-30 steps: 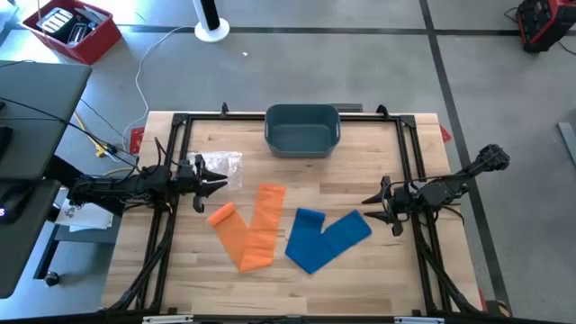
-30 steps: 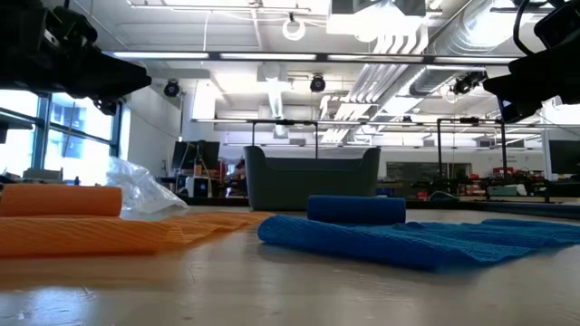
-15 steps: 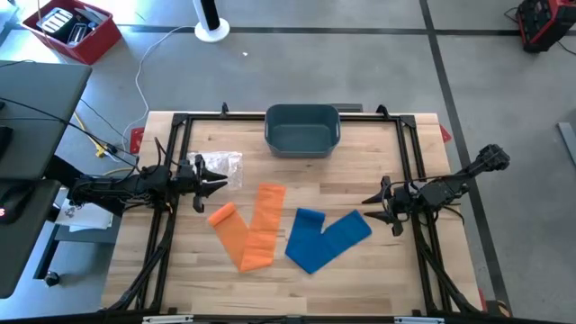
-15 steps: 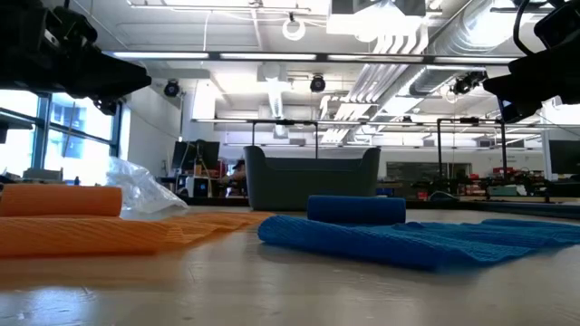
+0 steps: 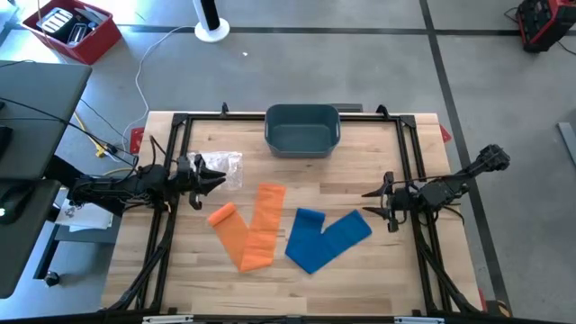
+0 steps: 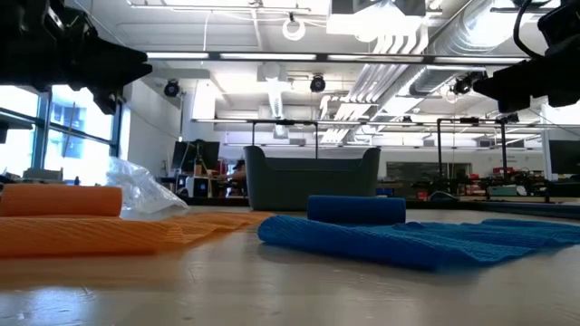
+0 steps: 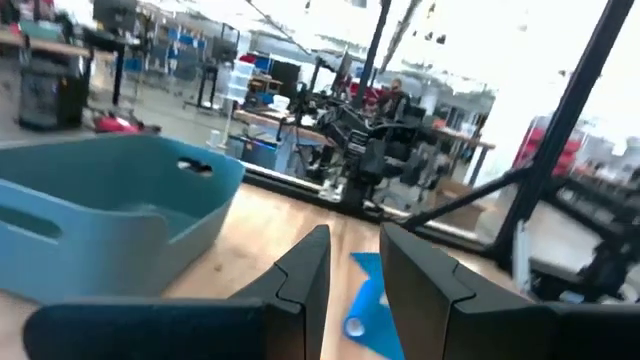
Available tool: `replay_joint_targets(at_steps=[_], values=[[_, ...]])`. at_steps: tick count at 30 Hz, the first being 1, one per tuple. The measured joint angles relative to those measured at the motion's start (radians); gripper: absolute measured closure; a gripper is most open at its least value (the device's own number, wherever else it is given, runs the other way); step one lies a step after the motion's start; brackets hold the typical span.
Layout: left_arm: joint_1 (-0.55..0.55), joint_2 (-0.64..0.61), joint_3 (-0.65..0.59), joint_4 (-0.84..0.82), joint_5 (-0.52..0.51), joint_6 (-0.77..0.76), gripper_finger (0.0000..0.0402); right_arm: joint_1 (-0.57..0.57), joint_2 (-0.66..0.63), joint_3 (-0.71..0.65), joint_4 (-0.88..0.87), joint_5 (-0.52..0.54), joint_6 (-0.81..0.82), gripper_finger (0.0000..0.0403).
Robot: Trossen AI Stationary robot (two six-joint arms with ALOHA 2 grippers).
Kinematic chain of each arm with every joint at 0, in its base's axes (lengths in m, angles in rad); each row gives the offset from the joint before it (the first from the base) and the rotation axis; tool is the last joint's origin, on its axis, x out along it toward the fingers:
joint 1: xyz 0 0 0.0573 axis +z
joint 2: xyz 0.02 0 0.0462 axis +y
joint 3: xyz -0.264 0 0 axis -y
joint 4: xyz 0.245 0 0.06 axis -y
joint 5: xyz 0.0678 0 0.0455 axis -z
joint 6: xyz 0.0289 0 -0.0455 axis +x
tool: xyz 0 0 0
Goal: Roll bandage
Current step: Roll the blue bandage
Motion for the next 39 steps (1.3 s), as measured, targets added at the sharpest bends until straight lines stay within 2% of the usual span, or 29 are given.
replay_joint_targets(at_steps=[3,10,13,19,22,25,27,29,32,36,39], values=[[0.000,0.000,0.000,0.074,-0.064,0.015,0.0316,0.000,0.000,0.000,0.000,0.001,-0.071,0.0236],[0.000,0.002,0.001,0.339,-0.080,0.096,0.0320,0.000,0.000,0.000,0.029,0.059,-0.142,0.0236],[-0.006,0.027,0.005,0.346,-0.089,0.096,0.0335,0.000,0.000,0.000,0.081,0.080,-0.159,0.0236],[-0.023,0.186,0.009,0.361,-0.170,0.101,0.0393,-0.011,0.000,0.000,0.340,0.158,-0.042,0.0236],[-0.029,0.295,0.015,0.442,-0.178,0.106,0.0398,-0.035,0.000,0.000,0.424,0.240,-0.004,0.0236],[-0.043,0.422,0.062,0.451,-0.178,0.108,0.0400,-0.069,0.000,0.000,0.435,0.297,0.131,0.0236],[-0.052,0.525,0.108,0.443,-0.181,0.117,0.0401,-0.097,0.006,0.000,0.428,0.226,0.204,0.0236],[-0.061,0.636,0.170,0.414,-0.179,0.121,0.0401,-0.124,0.033,0.000,0.396,0.105,0.278,0.0236],[-0.072,0.812,0.300,0.289,-0.156,0.071,0.0401,-0.168,0.126,0.000,0.364,0.015,0.487,0.0236],[-0.088,1.057,0.511,0.008,-0.057,-0.034,0.0401,-0.207,0.343,0.028,0.281,-0.157,0.723,0.0236],[-0.099,1.207,0.626,-0.080,0.050,-0.088,0.0400,-0.209,0.531,0.080,0.276,-0.267,0.809,0.0236]])
